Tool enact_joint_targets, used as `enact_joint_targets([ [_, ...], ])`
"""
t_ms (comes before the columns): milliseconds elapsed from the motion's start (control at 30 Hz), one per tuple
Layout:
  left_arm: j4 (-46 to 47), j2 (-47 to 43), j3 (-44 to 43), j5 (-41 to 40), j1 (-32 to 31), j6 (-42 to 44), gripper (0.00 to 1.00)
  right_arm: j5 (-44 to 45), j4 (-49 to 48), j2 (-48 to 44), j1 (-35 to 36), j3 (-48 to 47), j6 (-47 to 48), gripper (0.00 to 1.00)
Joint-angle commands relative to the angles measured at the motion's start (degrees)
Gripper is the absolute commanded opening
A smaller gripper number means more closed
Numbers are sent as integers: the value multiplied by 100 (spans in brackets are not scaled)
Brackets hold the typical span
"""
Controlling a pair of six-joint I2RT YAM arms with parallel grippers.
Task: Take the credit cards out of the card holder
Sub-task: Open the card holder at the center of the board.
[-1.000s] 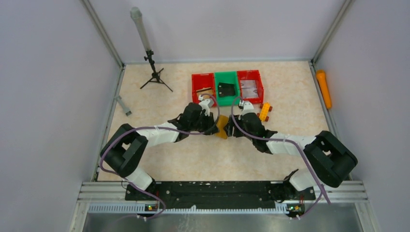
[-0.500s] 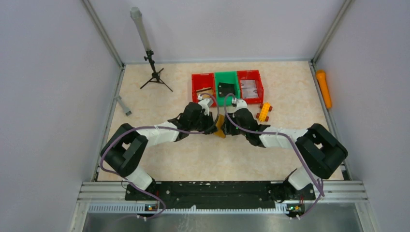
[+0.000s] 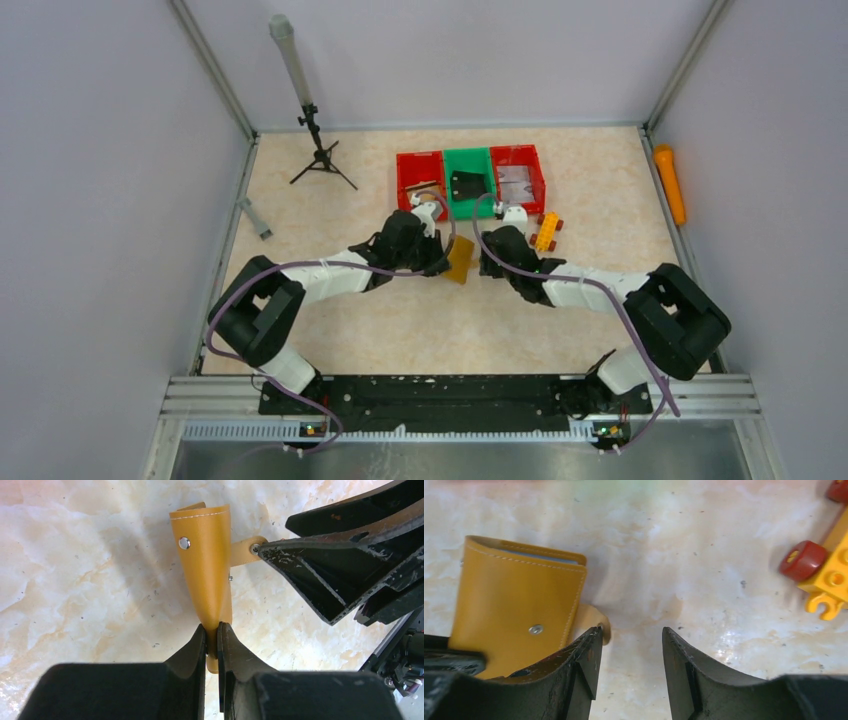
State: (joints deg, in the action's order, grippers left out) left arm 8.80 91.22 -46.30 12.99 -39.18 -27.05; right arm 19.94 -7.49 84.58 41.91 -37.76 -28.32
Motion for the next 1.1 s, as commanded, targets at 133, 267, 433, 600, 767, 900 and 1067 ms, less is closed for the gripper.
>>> enact_joint_targets([
  [133,-124,-150,-164,-33,-16,121,10,564,177,-148,-21,-14,-8,48],
  [267,-100,-96,-194,79,-11,88,10,240,-254,-441,-25,266,131,47],
  [433,-58,-26,-231,296,-18,86,10,-410,-617,-379,-25,339,229,42],
  [600,46,-13,-204,444,-13,62,9,-703,-446,-3,-25,67,220,41],
  [767,24,95,-281,509,-17,34,9,-557,-463,-188,-29,174,212,41],
  [900,-61,131,-328,465,-11,49,9,-599,-781,-678,-24,535,272,42],
  [1067,21,45,-240,435,-11,64,9,-1025,-1458,-1143,-31,998,437,65],
])
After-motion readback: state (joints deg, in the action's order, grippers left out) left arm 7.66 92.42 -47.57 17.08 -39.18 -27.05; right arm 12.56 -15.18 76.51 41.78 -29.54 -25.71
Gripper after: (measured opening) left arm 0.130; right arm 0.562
